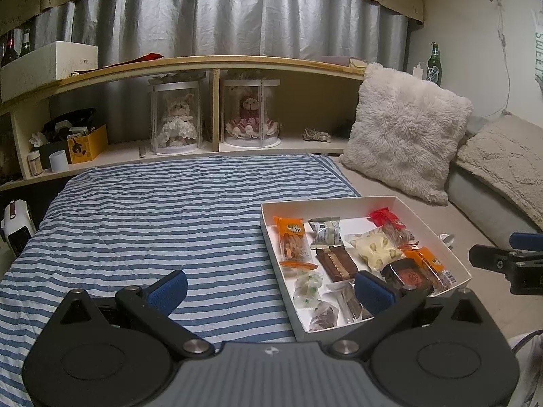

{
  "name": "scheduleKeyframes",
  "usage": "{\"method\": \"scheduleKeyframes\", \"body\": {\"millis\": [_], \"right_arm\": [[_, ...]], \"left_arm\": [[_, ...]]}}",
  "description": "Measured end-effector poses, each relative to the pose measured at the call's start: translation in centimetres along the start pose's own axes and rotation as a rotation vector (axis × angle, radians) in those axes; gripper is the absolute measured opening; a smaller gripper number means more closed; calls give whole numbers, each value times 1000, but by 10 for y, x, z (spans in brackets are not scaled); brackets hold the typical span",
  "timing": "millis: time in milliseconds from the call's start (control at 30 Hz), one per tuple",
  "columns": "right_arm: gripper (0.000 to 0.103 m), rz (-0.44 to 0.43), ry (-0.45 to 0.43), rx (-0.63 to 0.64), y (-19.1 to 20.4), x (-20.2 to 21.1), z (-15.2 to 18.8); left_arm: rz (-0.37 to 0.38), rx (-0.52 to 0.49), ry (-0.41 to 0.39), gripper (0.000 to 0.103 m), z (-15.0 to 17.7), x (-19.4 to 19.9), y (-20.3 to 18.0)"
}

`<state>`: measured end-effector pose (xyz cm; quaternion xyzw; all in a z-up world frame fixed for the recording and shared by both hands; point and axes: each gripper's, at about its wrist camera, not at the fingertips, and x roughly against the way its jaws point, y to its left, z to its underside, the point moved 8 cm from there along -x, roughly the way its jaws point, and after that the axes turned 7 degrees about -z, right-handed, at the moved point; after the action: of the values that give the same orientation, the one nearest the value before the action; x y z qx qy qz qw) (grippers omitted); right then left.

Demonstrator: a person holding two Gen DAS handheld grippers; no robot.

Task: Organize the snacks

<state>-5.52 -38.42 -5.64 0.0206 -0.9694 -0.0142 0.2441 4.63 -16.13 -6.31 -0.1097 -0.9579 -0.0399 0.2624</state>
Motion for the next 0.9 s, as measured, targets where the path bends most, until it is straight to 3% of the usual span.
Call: {"method": "scheduleKeyframes", "body": {"millis": [900], "right_arm": [[102, 9, -3, 2, 8, 3, 1]], "left_arm": [[0, 1, 1, 103, 0, 0, 0]]}}
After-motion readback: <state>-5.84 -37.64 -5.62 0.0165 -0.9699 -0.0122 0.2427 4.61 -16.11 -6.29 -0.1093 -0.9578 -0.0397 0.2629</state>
